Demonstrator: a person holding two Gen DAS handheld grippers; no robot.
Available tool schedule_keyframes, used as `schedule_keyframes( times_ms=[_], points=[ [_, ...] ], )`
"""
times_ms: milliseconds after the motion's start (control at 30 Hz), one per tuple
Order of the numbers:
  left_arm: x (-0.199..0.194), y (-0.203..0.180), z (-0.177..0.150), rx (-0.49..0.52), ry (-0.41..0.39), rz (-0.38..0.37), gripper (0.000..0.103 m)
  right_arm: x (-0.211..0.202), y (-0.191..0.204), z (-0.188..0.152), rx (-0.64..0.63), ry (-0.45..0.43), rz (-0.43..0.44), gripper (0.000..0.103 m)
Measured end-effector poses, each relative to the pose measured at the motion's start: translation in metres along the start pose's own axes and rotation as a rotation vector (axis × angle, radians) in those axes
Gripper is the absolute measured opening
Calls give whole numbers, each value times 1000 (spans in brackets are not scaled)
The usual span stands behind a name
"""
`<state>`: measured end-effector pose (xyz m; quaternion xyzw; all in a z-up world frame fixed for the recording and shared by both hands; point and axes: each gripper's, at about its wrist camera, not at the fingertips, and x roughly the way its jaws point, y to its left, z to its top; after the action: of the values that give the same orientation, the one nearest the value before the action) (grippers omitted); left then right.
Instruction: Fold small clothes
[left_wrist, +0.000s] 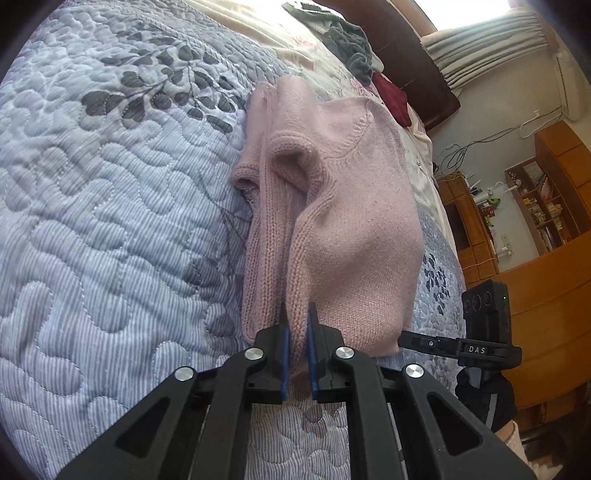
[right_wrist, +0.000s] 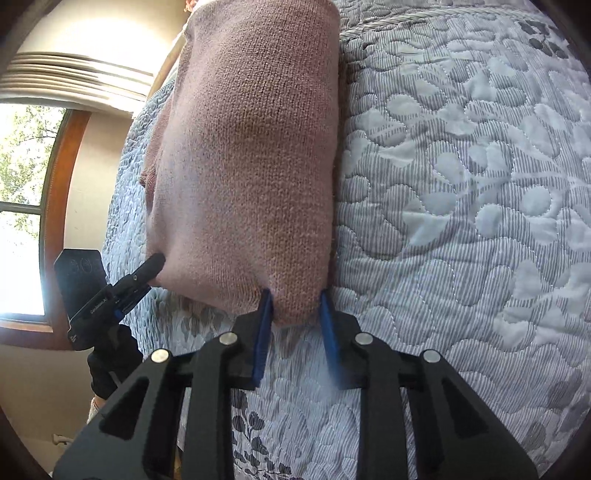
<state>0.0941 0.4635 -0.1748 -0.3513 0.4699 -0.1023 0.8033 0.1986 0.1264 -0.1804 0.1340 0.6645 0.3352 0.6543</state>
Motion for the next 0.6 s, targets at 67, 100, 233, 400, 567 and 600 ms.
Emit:
schedule_keyframes(
  times_ms=[67, 100, 233, 400, 567, 600],
  points=[
    [-6, -5, 7, 5, 9, -1, 15, -7, 8, 0, -39, -8, -17, 29],
    [-11, -9, 12, 12, 5, 4, 27, -11, 12, 1, -55, -14, -15, 34],
    [-25, -16, 39, 27, -48, 44, 70, -31, 21, 10, -98, -73, -6, 55],
    [-10, -3, 80, 0, -34, 62, 70, -43, 16, 34, -93, -119, 26, 66],
    [19, 10, 102, -33, 9, 6, 70, -42, 6, 62, -73, -114, 54, 72],
    [25, 13, 105, -42, 17, 9, 70, -40, 4, 68, -70, -112, 56, 72]
  ],
)
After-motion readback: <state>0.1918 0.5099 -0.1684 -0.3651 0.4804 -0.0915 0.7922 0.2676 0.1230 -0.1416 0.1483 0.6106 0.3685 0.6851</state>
